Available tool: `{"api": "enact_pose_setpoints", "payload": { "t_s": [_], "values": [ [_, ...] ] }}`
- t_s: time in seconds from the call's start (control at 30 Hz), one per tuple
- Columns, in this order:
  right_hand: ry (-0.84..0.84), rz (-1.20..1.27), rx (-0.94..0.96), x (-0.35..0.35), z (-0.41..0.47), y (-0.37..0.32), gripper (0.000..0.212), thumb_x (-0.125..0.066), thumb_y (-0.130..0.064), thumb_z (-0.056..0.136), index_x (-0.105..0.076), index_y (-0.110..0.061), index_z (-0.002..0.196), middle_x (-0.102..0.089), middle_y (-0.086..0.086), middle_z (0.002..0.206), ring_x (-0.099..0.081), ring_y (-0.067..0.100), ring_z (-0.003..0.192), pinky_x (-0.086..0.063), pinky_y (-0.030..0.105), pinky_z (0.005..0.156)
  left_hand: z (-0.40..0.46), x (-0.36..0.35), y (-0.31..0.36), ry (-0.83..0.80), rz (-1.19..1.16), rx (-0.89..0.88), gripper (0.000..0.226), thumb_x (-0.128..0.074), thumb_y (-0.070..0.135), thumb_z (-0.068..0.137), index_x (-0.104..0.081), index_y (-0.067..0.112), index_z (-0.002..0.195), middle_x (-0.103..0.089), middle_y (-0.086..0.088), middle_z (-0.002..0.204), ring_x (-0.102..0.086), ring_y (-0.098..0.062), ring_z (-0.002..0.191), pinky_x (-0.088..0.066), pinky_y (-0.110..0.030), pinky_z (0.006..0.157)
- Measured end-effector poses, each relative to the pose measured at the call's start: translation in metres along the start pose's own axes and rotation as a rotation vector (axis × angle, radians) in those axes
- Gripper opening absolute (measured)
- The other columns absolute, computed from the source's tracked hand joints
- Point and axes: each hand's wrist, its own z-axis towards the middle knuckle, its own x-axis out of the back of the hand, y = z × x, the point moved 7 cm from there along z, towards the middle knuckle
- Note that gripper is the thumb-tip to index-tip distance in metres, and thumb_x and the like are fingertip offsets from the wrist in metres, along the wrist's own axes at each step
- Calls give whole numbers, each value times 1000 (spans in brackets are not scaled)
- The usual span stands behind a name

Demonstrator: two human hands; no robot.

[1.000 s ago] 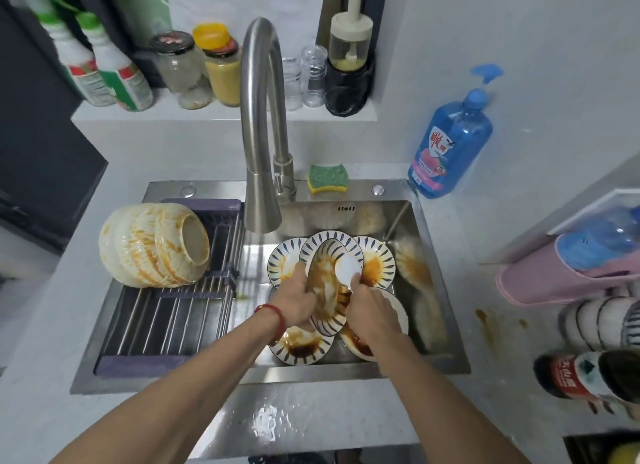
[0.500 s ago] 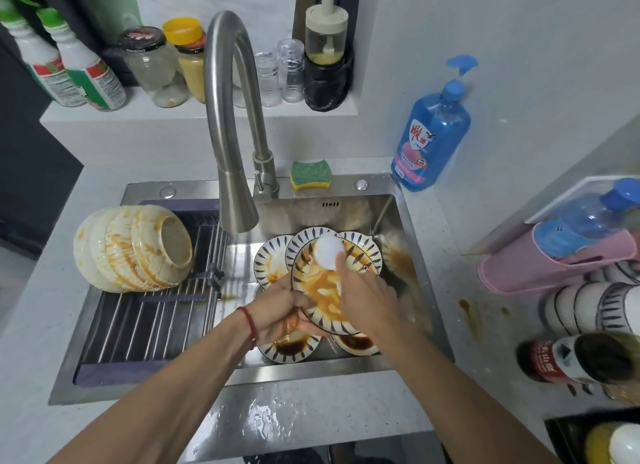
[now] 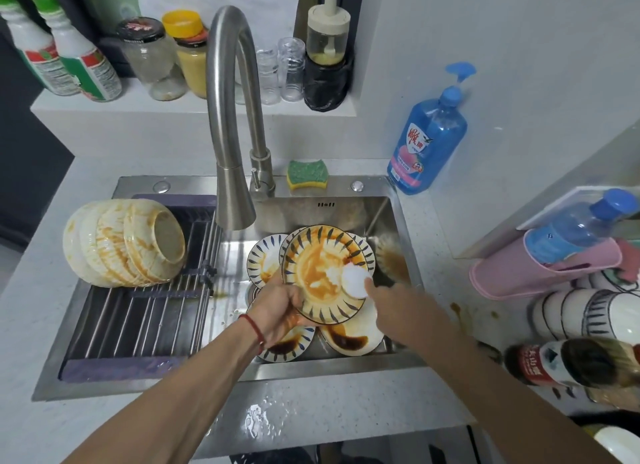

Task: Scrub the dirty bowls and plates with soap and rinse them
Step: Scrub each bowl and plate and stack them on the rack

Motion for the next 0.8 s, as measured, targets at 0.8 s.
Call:
{"api": "enact_pose_setpoints", "payload": {
  "t_s": [0.8],
  "values": [
    [167,181,70,26,1,-69,75,-51,-14,101,-7,-26,161,-50,-4,72,-53,12,60,-36,26,51,-18,-11,17,-80,144,-23,77,-24,-31,81,-52,20,131,-65,-5,64,-56,-14,47,-57,-32,42]
  ]
}}
